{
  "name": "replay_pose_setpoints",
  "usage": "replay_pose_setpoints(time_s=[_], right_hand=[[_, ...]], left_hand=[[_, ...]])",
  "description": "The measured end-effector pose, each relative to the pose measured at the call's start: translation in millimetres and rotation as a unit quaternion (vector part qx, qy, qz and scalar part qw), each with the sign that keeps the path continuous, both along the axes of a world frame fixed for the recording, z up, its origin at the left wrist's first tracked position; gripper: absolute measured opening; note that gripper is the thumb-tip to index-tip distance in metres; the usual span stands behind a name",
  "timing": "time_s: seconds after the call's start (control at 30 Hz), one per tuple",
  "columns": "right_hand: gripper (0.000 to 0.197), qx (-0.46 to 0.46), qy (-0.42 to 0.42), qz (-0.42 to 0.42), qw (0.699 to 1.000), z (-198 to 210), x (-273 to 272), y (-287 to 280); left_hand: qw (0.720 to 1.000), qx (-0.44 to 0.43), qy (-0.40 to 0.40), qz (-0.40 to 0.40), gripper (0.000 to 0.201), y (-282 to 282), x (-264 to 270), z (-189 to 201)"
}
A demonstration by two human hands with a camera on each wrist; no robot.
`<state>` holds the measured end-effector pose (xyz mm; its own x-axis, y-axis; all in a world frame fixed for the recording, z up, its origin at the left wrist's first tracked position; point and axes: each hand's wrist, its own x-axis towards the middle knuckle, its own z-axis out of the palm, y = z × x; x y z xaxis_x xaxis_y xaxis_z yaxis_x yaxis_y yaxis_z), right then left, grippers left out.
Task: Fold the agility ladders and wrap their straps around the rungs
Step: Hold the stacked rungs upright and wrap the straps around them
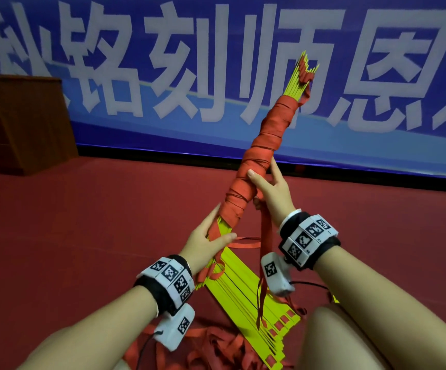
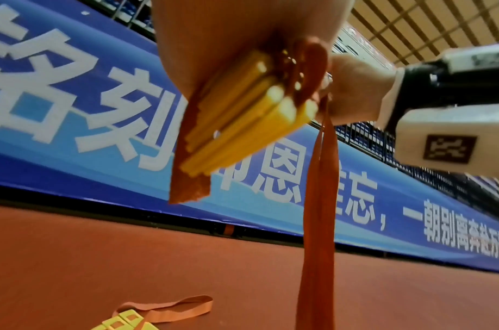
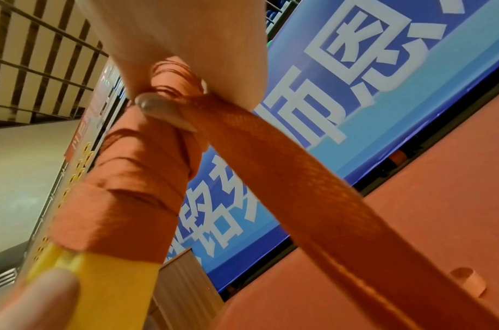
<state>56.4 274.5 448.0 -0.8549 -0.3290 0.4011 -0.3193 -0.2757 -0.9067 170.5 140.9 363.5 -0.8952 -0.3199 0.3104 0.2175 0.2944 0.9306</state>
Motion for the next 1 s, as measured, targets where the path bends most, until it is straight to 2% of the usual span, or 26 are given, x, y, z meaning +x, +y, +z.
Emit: replay_pose_setpoints(time_s=[0.1,0.2,0.27,0.33,0.4,0.47,0.5,0.57,0.63,0.7,0.77,0.87,1.0], right_hand=[[0.057,0.013,0.003,-0.005,1.000,-3.0,-2.4,-1.0],[0.055,0.023,0.005,-0.037,0.999,-7.0,-1.6,-5.5],[0.056,0.033,0.023,-0.054,0.998,-8.1,2.8,-9.8],[0.062,0.044,0.033,-0.083,0.995,-10.7,5.1,-15.0],[0.075,0.042,0.037,-0.124,0.991,-11.9,6.9,-18.4],[0.079,0.020,0.045,-0.150,0.987,-10.9,6.3,-18.2],[0.079,0.002,0.048,-0.151,0.987,-9.1,5.7,-17.1],[0.076,-0.039,0.045,-0.125,0.990,-4.8,4.1,-13.7],[0.067,-0.070,0.047,-0.071,0.994,-1.4,4.1,-10.5],[0.061,-0.063,0.058,-0.033,0.996,0.7,9.5,-9.0],[0.063,-0.044,0.065,-0.008,0.997,2.9,17.5,-8.7],[0.064,-0.013,0.063,0.024,0.998,6.1,23.0,-8.2],[0.062,0.004,0.052,0.049,0.997,8.5,22.6,-10.0]], left_hand=[[0.993,-0.095,-0.029,0.070,0.080,-4.7,5.1,0.4],[0.951,-0.254,-0.069,0.161,0.080,-8.7,9.8,6.3],[0.923,-0.317,-0.070,0.205,0.080,-9.2,11.5,7.6],[0.901,-0.359,-0.076,0.230,0.079,-6.0,13.8,5.8],[0.894,-0.377,-0.067,0.234,0.077,-0.5,16.8,3.7],[0.907,-0.368,-0.046,0.198,0.075,2.4,17.9,4.1],[0.925,-0.343,-0.037,0.158,0.075,2.3,18.3,5.6],[0.965,-0.252,-0.018,0.068,0.075,2.2,19.4,11.6],[0.990,-0.142,0.006,0.006,0.079,3.4,20.3,18.5],[0.998,-0.044,0.017,-0.028,0.080,5.4,19.0,20.9],[0.997,0.043,0.022,-0.053,0.077,10.4,17.6,21.0],[0.997,0.054,0.045,-0.025,0.081,16.1,15.7,18.1],[0.995,-0.054,0.064,0.047,0.091,11.4,14.8,14.5]])
